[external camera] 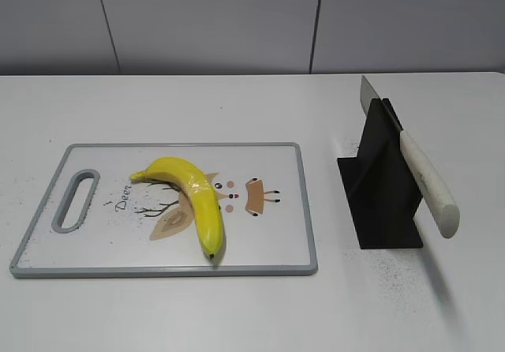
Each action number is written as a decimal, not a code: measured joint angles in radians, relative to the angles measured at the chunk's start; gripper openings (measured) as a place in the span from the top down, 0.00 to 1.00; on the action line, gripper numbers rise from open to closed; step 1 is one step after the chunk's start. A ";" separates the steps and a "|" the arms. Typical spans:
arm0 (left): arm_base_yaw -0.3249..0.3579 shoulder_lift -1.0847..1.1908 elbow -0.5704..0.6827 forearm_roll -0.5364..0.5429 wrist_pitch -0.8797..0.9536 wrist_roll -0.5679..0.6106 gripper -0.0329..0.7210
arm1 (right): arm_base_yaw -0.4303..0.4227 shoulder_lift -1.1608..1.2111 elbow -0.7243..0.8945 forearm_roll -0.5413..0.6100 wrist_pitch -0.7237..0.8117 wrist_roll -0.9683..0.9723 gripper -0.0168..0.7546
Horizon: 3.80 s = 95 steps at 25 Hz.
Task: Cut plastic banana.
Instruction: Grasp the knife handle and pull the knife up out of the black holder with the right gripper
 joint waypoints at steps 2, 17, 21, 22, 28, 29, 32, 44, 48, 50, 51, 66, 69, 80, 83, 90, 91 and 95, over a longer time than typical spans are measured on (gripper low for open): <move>0.000 0.000 0.000 0.000 0.000 0.000 0.18 | 0.000 0.000 0.000 0.000 0.000 0.000 0.21; 0.000 0.000 0.000 0.000 0.000 0.000 0.18 | 0.000 0.000 0.000 0.001 0.000 0.000 0.21; 0.000 0.000 0.000 0.000 0.000 0.000 0.18 | 0.000 0.000 0.000 0.001 0.000 0.000 0.21; 0.000 0.000 0.000 0.000 0.001 0.000 0.18 | 0.000 0.000 0.000 0.001 0.000 0.000 0.21; 0.000 0.000 0.000 0.000 0.001 0.000 0.18 | 0.000 0.000 0.000 0.001 0.000 0.000 0.21; 0.000 0.000 0.000 0.000 0.001 0.000 0.18 | 0.000 0.000 0.000 0.001 0.000 0.000 0.21; 0.000 0.000 0.000 0.000 0.001 0.000 0.18 | 0.000 0.000 0.000 0.001 0.000 0.000 0.21; 0.000 0.000 0.000 0.000 0.001 0.000 0.18 | 0.000 0.157 -0.130 -0.007 0.062 0.000 0.21; 0.000 0.000 0.000 0.000 0.001 0.000 0.18 | 0.000 0.285 -0.183 -0.007 0.080 0.036 0.21; 0.000 0.000 0.000 0.000 0.001 0.000 0.18 | 0.000 0.352 -0.218 -0.007 0.096 0.060 0.21; 0.000 0.000 0.000 0.000 0.001 0.000 0.18 | 0.000 0.387 -0.237 -0.007 0.104 0.068 0.21; 0.000 0.000 0.000 0.000 0.001 0.000 0.18 | 0.106 0.851 -0.408 0.002 0.173 0.128 0.21; 0.000 0.000 0.000 0.000 0.001 0.000 0.18 | 0.145 0.937 -0.436 0.004 0.173 0.131 0.21; 0.000 0.000 0.000 0.000 0.001 0.000 0.18 | 0.248 1.289 -0.589 0.006 0.167 0.214 0.21; 0.000 0.000 0.000 0.000 0.001 0.000 0.18 | 0.248 1.377 -0.625 0.006 0.157 0.215 0.21; 0.000 0.000 0.000 0.000 0.001 0.000 0.18 | 0.248 1.524 -0.649 0.006 0.092 0.217 0.21; 0.000 0.000 0.000 0.000 0.001 0.000 0.18 | 0.248 1.542 -0.649 0.006 0.087 0.217 0.21; 0.000 0.000 0.000 0.000 0.001 0.000 0.18 | 0.248 1.605 -0.649 0.010 0.081 0.217 0.21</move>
